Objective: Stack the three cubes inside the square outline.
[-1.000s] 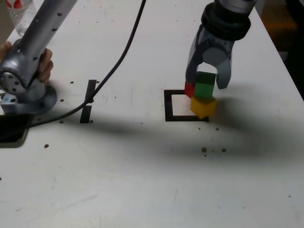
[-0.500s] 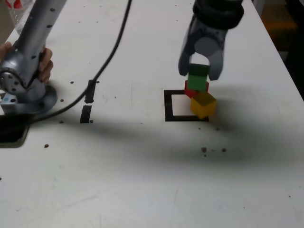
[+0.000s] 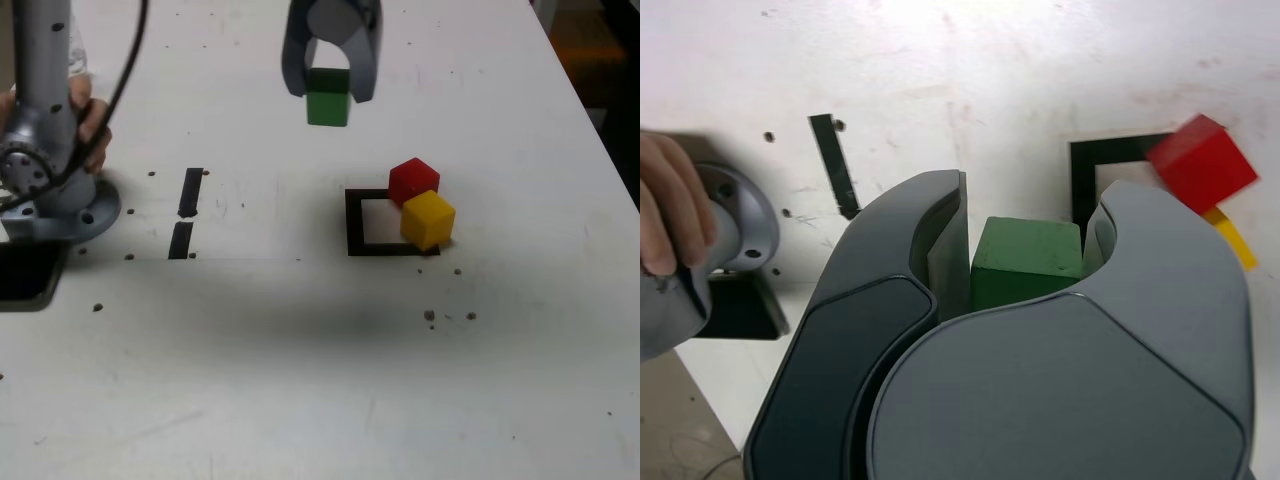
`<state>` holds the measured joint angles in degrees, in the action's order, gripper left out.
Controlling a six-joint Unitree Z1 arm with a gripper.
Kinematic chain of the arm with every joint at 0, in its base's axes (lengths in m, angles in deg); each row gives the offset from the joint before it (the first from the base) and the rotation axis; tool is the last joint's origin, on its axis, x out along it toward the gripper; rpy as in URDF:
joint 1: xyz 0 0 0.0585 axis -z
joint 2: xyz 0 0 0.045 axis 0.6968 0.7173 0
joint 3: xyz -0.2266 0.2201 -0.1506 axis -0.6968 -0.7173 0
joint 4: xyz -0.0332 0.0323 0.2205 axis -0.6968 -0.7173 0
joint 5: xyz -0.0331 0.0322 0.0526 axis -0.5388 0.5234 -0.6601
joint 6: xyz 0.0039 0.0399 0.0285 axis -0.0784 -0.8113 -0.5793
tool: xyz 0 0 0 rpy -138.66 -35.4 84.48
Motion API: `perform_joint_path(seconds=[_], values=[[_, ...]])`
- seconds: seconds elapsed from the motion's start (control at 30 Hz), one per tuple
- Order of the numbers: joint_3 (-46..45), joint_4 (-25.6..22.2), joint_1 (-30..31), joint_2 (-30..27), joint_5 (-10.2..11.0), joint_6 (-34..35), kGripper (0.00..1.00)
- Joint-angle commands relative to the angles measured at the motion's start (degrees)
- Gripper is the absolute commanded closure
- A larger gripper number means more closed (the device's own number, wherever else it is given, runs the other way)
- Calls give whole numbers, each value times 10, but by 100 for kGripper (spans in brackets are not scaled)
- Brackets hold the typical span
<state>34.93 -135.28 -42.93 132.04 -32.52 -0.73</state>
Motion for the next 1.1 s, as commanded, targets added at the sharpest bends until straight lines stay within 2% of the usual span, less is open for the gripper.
perform_joint_path(seconds=[0.0,0.07,0.17,0.4,0.57,0.67,0.9,1.07], values=[[-20,4,-10,-13,3,-4,90],[-43,18,-21,-21,4,-9,89],[-102,64,-44,-31,1,-23,87],[-172,139,-61,-27,-7,-33,87],[-193,167,-72,-22,-8,-44,84],[-197,171,-78,-20,-1,-52,77],[-197,152,-85,-18,11,-59,45],[-196,149,-86,-17,9,-65,34]])
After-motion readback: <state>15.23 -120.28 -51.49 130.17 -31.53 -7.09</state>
